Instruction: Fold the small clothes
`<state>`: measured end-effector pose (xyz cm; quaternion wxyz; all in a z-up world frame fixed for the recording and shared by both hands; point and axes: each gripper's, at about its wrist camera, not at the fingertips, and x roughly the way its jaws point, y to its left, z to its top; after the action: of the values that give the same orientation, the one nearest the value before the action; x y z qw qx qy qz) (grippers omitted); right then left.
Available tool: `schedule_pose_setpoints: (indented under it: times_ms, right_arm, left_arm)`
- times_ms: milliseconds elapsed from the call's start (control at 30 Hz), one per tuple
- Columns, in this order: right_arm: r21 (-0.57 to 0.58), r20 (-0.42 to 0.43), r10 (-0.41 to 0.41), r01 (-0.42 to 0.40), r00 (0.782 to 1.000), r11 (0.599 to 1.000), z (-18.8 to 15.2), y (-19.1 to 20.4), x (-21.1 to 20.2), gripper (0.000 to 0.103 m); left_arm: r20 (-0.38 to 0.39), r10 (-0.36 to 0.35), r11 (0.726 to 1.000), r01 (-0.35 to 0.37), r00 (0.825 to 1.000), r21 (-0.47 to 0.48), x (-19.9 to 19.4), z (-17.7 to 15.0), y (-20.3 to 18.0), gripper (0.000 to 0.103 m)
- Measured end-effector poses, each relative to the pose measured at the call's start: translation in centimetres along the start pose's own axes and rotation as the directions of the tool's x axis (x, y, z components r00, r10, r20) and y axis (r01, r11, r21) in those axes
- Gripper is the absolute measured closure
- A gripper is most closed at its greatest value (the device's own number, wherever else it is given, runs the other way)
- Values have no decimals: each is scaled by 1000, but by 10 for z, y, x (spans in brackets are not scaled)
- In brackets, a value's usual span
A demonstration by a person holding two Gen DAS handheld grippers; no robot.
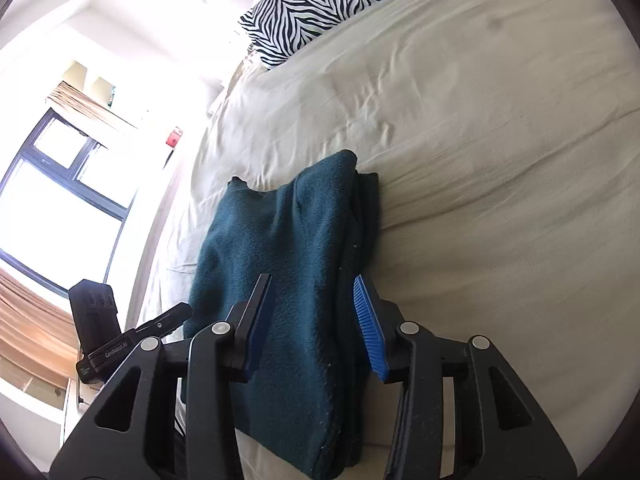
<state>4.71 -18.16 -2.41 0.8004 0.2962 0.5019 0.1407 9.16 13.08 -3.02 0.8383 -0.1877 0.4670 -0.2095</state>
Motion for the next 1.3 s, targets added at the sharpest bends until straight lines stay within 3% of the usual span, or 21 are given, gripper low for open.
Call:
schedule_pose_setpoints:
  times_ms: [67,167,300,367,433,567,667,700,733,767,867,967,1033,1067,1100,1200,1233,1300]
  right_arm:
    - [-38,5,23,-23,1000,999,-10,13,-9,62]
    - [-98,-24,-19,16,1000,995,-27,23,-6,62]
    - [-73,-85,-45,39,995,997,-48,13,22,64]
    - [-84,-75,-70,64,995,994,-53,7,30,71]
    - [-82,-62,-59,54,996,995,-55,7,25,71]
    - [-159,21,-138,139,990,977,-53,23,2,68]
    - [-224,152,-181,212,972,951,-52,44,-28,63]
    - [-240,210,-185,233,960,942,-52,53,-41,58]
    - [-254,273,-188,259,944,932,-53,61,-54,46]
    - [-264,337,-187,283,923,922,-54,70,-66,32]
    - [-279,523,-133,317,842,907,-60,92,-105,7]
    - [-277,682,-61,334,729,901,-64,113,-143,0]
    - [-280,737,-54,377,674,883,-65,127,-159,0]
    - [-279,750,-64,402,658,872,-64,133,-165,0]
    - [-278,758,-69,416,649,866,-62,139,-172,0]
    - [-269,764,-56,396,643,878,-59,149,-187,0]
    - [-267,761,-52,384,647,884,-61,152,-192,0]
    - [-278,731,-64,382,679,881,-59,155,-189,0]
  left_arm:
    - [8,1,1000,-1,1000,14,-5,-7,-4,47]
    - [1,35,999,-35,999,34,0,-18,-5,47]
    - [-26,50,999,-50,998,15,12,-22,-4,47]
    - [-23,52,998,-52,998,19,12,-24,-5,47]
    - [-7,53,998,-53,999,24,7,-25,-6,47]
    - [72,70,996,-75,995,56,-16,-30,-14,45]
    - [192,131,981,-155,973,115,-43,-35,-31,29]
    - [242,158,971,-195,957,136,-53,-36,-39,19]
    - [293,186,958,-239,938,157,-61,-35,-49,13]
    - [347,215,941,-289,913,176,-72,-36,-58,0]
    - [505,240,888,-397,829,231,-103,-40,-86,0]
    - [589,267,845,-479,763,237,-124,-36,-110,0]
    - [622,311,825,-529,718,198,-137,-37,-119,0]
    - [623,331,822,-541,708,178,-142,-35,-121,0]
    - [608,346,828,-537,715,161,-146,-33,-122,0]
    - [560,342,860,-491,754,136,-151,-26,-119,0]
    - [551,350,861,-492,757,129,-149,-28,-119,0]
    - [522,373,855,-502,767,127,-141,-29,-115,0]
